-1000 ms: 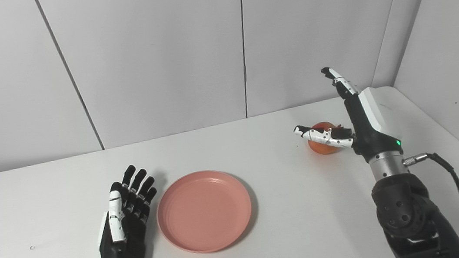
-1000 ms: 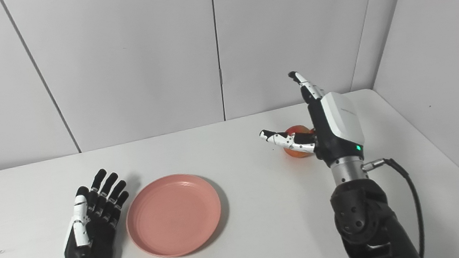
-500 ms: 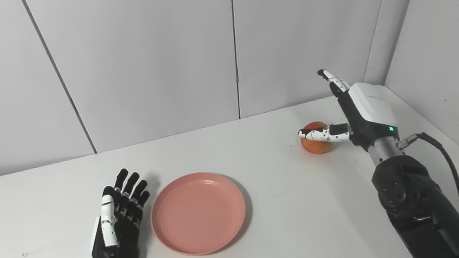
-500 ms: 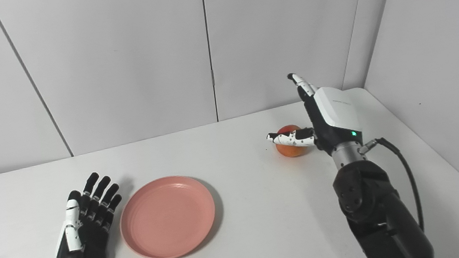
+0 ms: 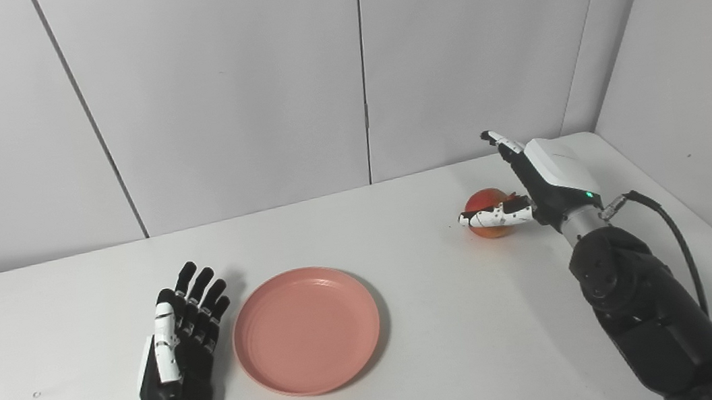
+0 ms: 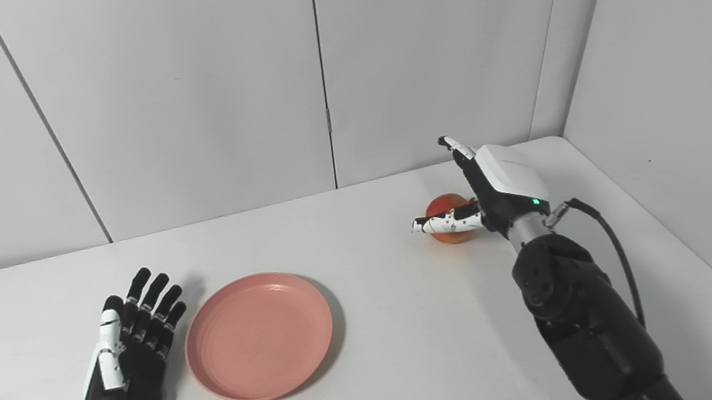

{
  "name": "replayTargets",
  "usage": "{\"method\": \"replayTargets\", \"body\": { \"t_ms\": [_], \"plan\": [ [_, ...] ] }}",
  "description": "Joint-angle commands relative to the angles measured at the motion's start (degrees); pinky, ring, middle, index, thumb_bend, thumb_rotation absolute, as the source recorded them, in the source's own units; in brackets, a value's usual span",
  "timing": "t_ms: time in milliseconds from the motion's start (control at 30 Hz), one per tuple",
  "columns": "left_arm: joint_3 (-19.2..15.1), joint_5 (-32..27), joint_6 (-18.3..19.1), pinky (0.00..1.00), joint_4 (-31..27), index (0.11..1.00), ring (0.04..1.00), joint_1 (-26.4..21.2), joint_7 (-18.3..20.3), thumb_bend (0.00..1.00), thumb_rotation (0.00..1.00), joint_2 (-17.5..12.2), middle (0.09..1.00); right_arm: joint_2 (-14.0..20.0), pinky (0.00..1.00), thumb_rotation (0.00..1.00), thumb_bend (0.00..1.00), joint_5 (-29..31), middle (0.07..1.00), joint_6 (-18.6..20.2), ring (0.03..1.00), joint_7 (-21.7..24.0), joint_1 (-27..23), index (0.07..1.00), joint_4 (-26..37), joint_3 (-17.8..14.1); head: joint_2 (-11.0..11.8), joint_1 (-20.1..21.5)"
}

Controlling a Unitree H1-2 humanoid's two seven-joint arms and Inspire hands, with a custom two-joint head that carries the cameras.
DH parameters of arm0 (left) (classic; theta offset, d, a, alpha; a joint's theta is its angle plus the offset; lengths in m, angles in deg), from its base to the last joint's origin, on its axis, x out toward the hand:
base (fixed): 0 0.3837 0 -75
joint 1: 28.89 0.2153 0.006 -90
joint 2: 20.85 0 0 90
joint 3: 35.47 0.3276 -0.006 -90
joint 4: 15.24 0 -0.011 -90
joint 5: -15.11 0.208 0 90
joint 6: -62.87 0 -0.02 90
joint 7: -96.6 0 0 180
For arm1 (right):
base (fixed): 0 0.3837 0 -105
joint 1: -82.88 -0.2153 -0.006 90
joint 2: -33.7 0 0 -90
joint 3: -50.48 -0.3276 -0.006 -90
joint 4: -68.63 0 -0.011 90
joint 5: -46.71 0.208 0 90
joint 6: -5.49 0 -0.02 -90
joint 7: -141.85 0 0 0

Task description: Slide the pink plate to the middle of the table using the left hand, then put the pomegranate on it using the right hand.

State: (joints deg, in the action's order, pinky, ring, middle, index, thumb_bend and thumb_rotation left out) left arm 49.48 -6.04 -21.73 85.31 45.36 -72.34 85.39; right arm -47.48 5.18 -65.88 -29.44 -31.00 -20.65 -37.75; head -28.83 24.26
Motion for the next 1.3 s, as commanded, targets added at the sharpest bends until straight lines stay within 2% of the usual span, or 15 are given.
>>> {"method": "replayTargets", "body": {
  "t_ms": [0, 200, 367, 467, 767, 1267],
  "plan": [
    [-0.15, 0.45, 1.46, 0.95, 0.66, 0.931, 0.927, 0.86, -0.70, 0.37, 1.00, -0.34, 0.943, 2.09, 0.75, 0.46, 1.00, 1.17, 0.906, 1.04, 0.855, 0.97, -3.37, 0.916, -0.04, -0.31, -0.12, -0.01],
    [-0.22, 0.33, 1.32, 0.95, 0.67, 0.933, 0.924, 0.92, -0.61, 0.37, 1.00, -0.43, 0.942, 2.64, 0.76, 0.46, 1.00, 3.61, 0.908, 1.34, 0.863, 2.57, -4.68, 0.914, -3.11, 0.27, -0.42, -0.15],
    [-0.52, -0.02, 1.90, 0.95, 0.68, 0.931, 0.923, 0.74, -0.91, 0.37, 1.00, -0.23, 0.939, 3.05, 0.72, 0.44, 1.00, 4.28, 0.912, 1.77, 0.849, 2.74, -5.42, 0.911, -4.95, 1.15, -0.48, -0.28],
    [-0.47, 0.26, 1.77, 0.96, 0.56, 0.928, 0.922, 0.77, -1.04, 0.37, 1.00, -0.19, 0.937, 3.07, 0.75, 0.40, 1.00, 5.31, 0.912, 2.14, 0.863, 3.01, -5.90, 0.911, -6.26, 1.07, -0.59, -0.34],
    [-0.39, 0.39, 2.48, 0.95, -0.17, 0.927, 0.918, 0.89, -1.49, 0.38, 1.00, -0.12, 0.935, 4.25, 0.79, 0.36, 1.00, 6.13, 0.911, 3.98, 0.877, 4.41, -7.05, 0.908, -8.59, 2.44, -1.02, -0.65],
    [-0.12, 0.84, 2.08, 0.95, -0.01, 0.925, 0.920, 0.90, -1.61, 0.38, 1.00, 0.01, 0.935, 6.35, 0.79, 0.32, 1.00, 6.73, 0.902, 5.65, 0.867, 5.86, -9.93, 0.902, -12.87, 4.54, -1.50, -1.41]
  ]
}}
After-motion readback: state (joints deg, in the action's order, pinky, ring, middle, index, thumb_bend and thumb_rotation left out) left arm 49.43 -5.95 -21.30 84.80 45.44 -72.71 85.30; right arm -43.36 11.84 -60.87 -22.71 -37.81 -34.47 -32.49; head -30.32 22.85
